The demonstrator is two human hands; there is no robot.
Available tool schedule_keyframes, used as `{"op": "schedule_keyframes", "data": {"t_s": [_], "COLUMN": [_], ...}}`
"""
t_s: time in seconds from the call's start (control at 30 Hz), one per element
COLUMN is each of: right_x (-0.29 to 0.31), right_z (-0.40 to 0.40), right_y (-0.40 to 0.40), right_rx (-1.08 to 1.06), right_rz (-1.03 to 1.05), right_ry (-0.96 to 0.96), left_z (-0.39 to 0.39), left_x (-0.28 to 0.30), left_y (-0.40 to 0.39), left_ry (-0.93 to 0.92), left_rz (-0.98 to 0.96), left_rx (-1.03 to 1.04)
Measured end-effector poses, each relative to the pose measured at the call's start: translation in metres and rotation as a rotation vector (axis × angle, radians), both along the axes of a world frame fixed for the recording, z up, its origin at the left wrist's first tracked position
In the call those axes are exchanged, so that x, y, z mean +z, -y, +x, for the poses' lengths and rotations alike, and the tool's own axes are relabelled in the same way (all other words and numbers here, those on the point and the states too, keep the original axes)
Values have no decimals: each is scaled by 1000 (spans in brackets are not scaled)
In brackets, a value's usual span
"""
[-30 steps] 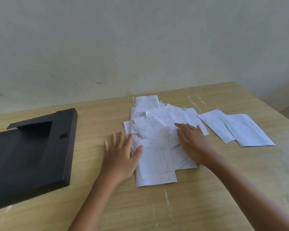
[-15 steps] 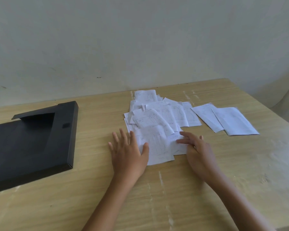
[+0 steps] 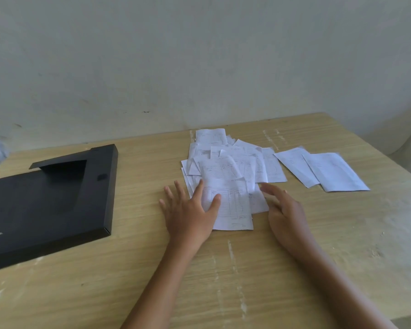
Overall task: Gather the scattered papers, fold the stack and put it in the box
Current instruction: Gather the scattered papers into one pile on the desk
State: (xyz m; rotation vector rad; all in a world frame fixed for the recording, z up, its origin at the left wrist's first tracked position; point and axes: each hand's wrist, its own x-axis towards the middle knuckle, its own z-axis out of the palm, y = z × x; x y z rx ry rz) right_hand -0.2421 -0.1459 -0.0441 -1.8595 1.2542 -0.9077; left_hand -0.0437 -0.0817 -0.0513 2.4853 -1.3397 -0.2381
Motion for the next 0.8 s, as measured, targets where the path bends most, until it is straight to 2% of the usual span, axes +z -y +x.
{"op": "schedule_keyframes", "data": {"t_s": [0.17, 0.33, 0.5, 0.63, 0.8], "right_x": [0, -3, 2, 7, -7], "right_z": [5, 9, 7, 12, 19], "right_y": [2, 2, 10, 34, 53], "right_rx": [-109, 56, 27, 39, 172], "right_rz": [17, -52, 33, 74, -25], "right_ry": [-3, -199, -90, -201, -289], "left_z": [11, -12, -8, 21, 26], "left_x": [-2, -1, 1, 1, -1], "left_y": [-1, 6, 18, 35, 41], "left_ry": [6, -51, -61, -20, 0], "left_rz": [11, 40, -18, 0, 23], "left_rx": [87, -3, 23, 69, -54]}}
